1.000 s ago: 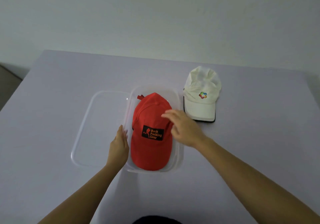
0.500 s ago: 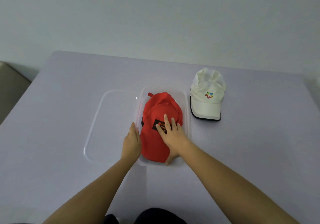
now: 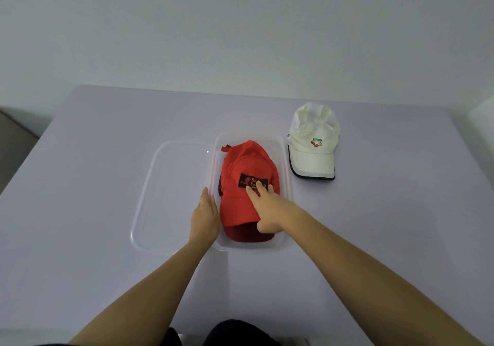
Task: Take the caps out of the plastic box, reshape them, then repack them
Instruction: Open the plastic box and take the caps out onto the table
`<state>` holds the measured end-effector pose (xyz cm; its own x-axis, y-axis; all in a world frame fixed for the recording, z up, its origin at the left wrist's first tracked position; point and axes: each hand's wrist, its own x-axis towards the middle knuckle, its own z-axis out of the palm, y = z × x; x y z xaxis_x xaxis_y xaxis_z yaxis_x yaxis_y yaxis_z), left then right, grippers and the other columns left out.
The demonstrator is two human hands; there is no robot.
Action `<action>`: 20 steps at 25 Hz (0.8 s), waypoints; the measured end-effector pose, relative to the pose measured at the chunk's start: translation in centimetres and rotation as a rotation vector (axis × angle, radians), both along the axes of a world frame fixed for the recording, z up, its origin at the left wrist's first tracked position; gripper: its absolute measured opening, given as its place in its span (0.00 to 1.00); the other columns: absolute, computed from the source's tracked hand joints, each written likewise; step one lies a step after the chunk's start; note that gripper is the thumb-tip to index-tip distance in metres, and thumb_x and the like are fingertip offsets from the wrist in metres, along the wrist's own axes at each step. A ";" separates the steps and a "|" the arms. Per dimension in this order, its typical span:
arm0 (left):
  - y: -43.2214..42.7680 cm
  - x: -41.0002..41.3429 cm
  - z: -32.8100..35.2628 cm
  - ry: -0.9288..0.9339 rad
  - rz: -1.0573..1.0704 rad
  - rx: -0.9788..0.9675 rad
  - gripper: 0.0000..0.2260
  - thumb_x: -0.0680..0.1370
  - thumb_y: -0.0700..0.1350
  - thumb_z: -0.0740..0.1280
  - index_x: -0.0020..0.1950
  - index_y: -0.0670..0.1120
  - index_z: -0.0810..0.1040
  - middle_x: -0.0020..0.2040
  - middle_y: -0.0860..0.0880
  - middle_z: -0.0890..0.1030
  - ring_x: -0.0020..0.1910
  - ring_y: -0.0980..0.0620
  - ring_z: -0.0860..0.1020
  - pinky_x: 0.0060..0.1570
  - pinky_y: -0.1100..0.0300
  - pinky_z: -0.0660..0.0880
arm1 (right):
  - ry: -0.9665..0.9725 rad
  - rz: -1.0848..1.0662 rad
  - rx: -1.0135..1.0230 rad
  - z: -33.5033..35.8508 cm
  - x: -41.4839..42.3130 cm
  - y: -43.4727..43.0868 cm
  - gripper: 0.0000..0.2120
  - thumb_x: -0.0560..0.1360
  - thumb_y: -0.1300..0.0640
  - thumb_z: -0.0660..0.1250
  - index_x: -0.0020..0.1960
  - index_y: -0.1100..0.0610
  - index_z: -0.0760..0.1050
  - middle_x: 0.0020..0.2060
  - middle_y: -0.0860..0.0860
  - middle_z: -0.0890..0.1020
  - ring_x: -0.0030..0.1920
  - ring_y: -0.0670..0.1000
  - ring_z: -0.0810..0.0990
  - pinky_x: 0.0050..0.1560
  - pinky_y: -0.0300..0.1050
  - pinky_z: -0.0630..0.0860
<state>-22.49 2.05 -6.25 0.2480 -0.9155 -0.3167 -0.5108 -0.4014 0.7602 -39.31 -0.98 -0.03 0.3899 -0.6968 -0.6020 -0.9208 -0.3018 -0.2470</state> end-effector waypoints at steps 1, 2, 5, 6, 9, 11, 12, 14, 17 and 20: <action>-0.1 0.1 -0.1 0.001 -0.003 0.000 0.22 0.83 0.48 0.48 0.76 0.43 0.56 0.70 0.37 0.70 0.67 0.37 0.70 0.65 0.48 0.66 | -0.079 -0.046 -0.048 0.3 -0.5 0.1 0.39 0.73 0.63 0.58 0.77 0.54 0.41 0.76 0.58 0.44 0.75 0.64 0.47 0.72 0.60 0.59; -0.1 0.1 -0.1 0.000 -0.005 0.000 0.22 0.83 0.48 0.49 0.76 0.43 0.56 0.70 0.37 0.69 0.68 0.37 0.69 0.66 0.48 0.65 | -0.159 -0.095 -0.112 0.5 -1.1 0.2 0.36 0.74 0.66 0.56 0.77 0.54 0.43 0.77 0.58 0.47 0.76 0.63 0.49 0.73 0.59 0.58; -0.1 0.1 -0.1 -0.024 -0.019 -0.015 0.22 0.83 0.47 0.49 0.76 0.42 0.56 0.72 0.38 0.67 0.69 0.37 0.68 0.67 0.48 0.64 | -0.376 -0.236 -0.343 1.4 -2.7 1.2 0.36 0.74 0.73 0.54 0.77 0.54 0.47 0.77 0.56 0.47 0.76 0.60 0.47 0.75 0.53 0.54; -0.1 0.1 -0.2 -0.029 -0.024 -0.022 0.22 0.83 0.47 0.49 0.76 0.42 0.56 0.72 0.38 0.67 0.69 0.38 0.67 0.68 0.48 0.64 | -0.436 -0.268 -0.427 1.9 -3.2 1.6 0.37 0.72 0.75 0.55 0.76 0.54 0.48 0.77 0.56 0.47 0.76 0.60 0.46 0.74 0.50 0.53; -0.2 0.1 -0.5 -0.019 -0.023 -0.024 0.22 0.83 0.47 0.48 0.76 0.42 0.55 0.72 0.39 0.68 0.69 0.39 0.68 0.69 0.47 0.64 | -0.546 -0.290 -0.692 2.6 -5.1 3.0 0.42 0.68 0.77 0.59 0.76 0.54 0.49 0.76 0.57 0.48 0.76 0.59 0.49 0.71 0.44 0.56; -0.2 0.1 -0.5 -0.020 -0.020 -0.013 0.22 0.83 0.48 0.48 0.76 0.43 0.55 0.71 0.39 0.69 0.69 0.38 0.68 0.69 0.46 0.65 | -0.559 -0.298 -0.855 2.2 -7.1 4.3 0.44 0.70 0.75 0.63 0.76 0.51 0.48 0.76 0.56 0.49 0.76 0.59 0.49 0.70 0.44 0.55; -0.2 0.0 -0.6 -0.025 -0.019 -0.010 0.22 0.83 0.48 0.48 0.76 0.43 0.55 0.71 0.39 0.69 0.69 0.37 0.69 0.69 0.46 0.65 | -0.564 -0.317 -0.913 1.7 -8.4 5.2 0.43 0.71 0.73 0.65 0.76 0.49 0.47 0.76 0.55 0.48 0.76 0.59 0.49 0.71 0.46 0.54; -0.3 0.2 -0.9 -0.033 -0.018 -0.008 0.22 0.83 0.48 0.48 0.76 0.43 0.55 0.70 0.39 0.70 0.69 0.38 0.69 0.69 0.46 0.65 | -0.554 -0.391 -0.993 0.4 -11.5 7.0 0.42 0.72 0.69 0.64 0.76 0.46 0.45 0.77 0.51 0.45 0.76 0.59 0.49 0.71 0.50 0.53; -0.4 0.3 -1.5 -0.039 -0.013 0.004 0.22 0.83 0.50 0.48 0.76 0.44 0.55 0.71 0.40 0.70 0.69 0.39 0.70 0.69 0.45 0.65 | -0.383 -0.494 -1.038 -2.4 -17.5 9.8 0.46 0.69 0.75 0.65 0.75 0.48 0.48 0.77 0.48 0.42 0.76 0.55 0.47 0.65 0.57 0.58; -0.4 0.2 -1.5 -0.073 -0.011 0.016 0.23 0.82 0.52 0.48 0.75 0.45 0.56 0.70 0.40 0.71 0.67 0.39 0.71 0.68 0.43 0.66 | -0.209 -0.510 -0.880 -5.1 -23.2 11.7 0.49 0.64 0.80 0.65 0.75 0.49 0.50 0.76 0.42 0.38 0.76 0.56 0.49 0.56 0.59 0.73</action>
